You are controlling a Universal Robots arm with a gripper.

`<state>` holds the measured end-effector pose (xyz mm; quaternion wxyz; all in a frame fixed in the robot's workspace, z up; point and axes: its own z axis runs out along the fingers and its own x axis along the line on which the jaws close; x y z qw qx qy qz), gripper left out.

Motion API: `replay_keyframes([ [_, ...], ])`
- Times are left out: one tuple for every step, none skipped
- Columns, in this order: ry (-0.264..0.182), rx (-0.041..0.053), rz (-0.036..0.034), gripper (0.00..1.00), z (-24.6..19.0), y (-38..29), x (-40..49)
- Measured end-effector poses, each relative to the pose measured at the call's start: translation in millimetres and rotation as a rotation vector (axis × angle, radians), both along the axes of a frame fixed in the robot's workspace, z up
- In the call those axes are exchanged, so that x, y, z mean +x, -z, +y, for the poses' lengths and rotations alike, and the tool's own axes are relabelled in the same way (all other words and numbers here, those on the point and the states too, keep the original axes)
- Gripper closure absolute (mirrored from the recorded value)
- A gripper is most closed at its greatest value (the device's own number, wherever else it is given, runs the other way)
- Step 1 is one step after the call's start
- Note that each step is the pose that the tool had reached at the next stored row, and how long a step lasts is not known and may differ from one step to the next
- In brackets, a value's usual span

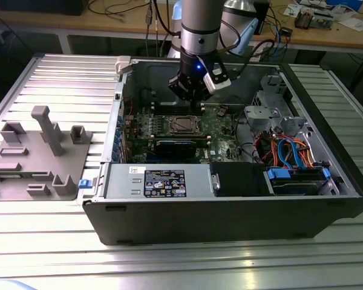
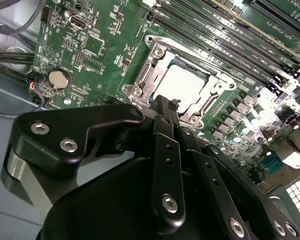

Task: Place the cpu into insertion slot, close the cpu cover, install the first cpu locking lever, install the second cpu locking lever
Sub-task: 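Install the second cpu locking lever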

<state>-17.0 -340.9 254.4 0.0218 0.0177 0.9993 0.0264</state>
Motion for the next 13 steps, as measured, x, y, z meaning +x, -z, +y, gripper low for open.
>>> replay_keyframes([
  [0.000,0.0000,0.0000,0.89,0.0,0.0,0.0],
  [0.000,0.0001,0.0000,0.89,0.0,0.0,0.0],
  [0.000,0.0001,0.0000,0.89,-0.1,0.0,0.0],
  [0.000,0.0001,0.0000,0.89,-0.1,0.0,0.0],
  [0.000,0.0001,0.0000,0.89,-0.2,0.0,0.0],
  [0.000,0.0000,0.0001,0.89,-0.6,0.0,0.0],
  [0.000,-0.0001,0.0001,0.89,-0.9,0.0,0.0],
  [0.000,0.0001,0.0000,0.89,-1.3,0.0,0.0],
  [0.000,0.0000,0.0001,0.89,-3.0,0.0,0.0],
  [0.000,0.0001,0.0000,0.89,-10.6,0.1,0.0],
  [0.000,0.0000,0.0000,0.89,-20.6,0.1,0.0],
  [0.000,0.0001,0.0000,0.89,-23.7,0.2,-0.1],
  [-0.001,0.0001,0.0000,0.89,-23.9,0.4,0.0],
])
